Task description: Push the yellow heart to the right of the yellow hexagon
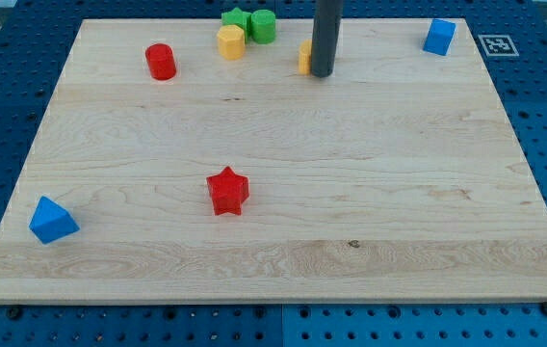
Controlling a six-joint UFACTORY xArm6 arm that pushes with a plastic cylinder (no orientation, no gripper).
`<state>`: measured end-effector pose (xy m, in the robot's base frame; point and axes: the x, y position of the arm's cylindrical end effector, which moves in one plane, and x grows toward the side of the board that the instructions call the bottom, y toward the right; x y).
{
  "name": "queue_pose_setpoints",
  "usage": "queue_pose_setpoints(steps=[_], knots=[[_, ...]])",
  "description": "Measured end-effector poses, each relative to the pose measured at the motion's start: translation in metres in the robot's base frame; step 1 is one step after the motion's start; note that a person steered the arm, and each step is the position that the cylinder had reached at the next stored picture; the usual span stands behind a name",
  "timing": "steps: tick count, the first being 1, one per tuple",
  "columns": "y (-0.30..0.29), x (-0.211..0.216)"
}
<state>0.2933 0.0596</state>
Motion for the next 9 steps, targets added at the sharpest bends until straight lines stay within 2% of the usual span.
queue_pose_setpoints(steps=[2, 6, 7, 9], knots=[[0.028, -0.019], [-0.068, -0.024], [-0.066, -0.024], [-0.004, 0.001]])
